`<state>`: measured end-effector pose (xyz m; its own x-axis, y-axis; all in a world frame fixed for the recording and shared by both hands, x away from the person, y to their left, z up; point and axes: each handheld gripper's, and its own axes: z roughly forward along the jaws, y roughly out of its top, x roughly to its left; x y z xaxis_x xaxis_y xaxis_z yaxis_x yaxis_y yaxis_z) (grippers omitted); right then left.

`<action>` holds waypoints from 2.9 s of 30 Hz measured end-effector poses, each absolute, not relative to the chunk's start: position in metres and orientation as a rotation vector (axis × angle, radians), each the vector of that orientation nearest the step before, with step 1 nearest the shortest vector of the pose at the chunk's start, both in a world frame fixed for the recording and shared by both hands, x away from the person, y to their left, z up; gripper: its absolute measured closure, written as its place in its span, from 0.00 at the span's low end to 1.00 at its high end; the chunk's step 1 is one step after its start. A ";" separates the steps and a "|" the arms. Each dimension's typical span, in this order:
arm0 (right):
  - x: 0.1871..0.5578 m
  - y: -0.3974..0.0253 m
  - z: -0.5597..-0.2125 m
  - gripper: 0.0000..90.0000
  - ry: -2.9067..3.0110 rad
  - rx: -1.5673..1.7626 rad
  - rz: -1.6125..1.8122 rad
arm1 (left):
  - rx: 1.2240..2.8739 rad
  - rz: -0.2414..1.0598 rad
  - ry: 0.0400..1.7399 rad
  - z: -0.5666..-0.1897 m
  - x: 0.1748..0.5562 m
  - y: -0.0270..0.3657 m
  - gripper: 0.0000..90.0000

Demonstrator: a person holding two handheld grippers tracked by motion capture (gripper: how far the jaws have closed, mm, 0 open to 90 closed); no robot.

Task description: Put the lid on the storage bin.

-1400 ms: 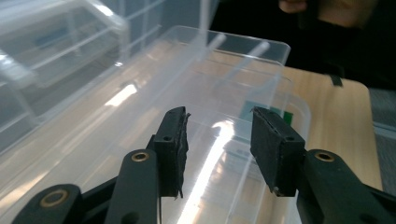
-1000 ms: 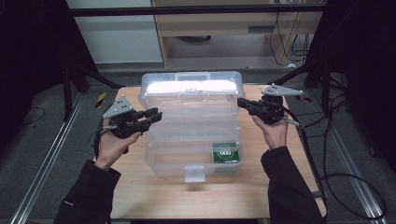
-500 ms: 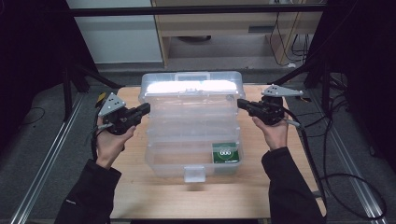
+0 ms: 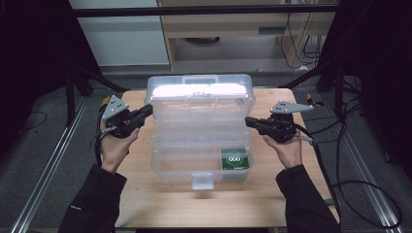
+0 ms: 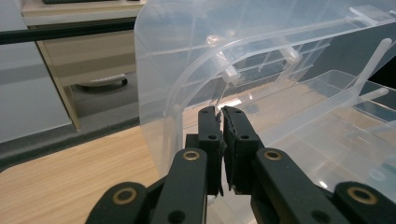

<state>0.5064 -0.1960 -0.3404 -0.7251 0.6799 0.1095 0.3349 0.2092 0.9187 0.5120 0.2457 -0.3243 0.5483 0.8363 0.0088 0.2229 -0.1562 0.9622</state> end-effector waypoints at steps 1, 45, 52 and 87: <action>0.505 -0.196 -0.341 1.00 2.178 0.947 1.523 | 1.680 0.693 0.900 -0.324 0.512 0.246 0.94; 0.481 -0.194 -0.363 1.00 2.298 0.899 1.531 | 1.725 0.651 0.823 -0.338 0.488 0.260 0.97; 0.479 -0.203 -0.358 1.00 2.182 0.964 1.548 | 1.752 0.648 0.806 -0.341 0.481 0.258 0.98; 0.463 -0.212 -0.374 1.00 2.247 1.021 1.436 | 1.926 0.595 0.842 -0.381 0.457 0.266 0.98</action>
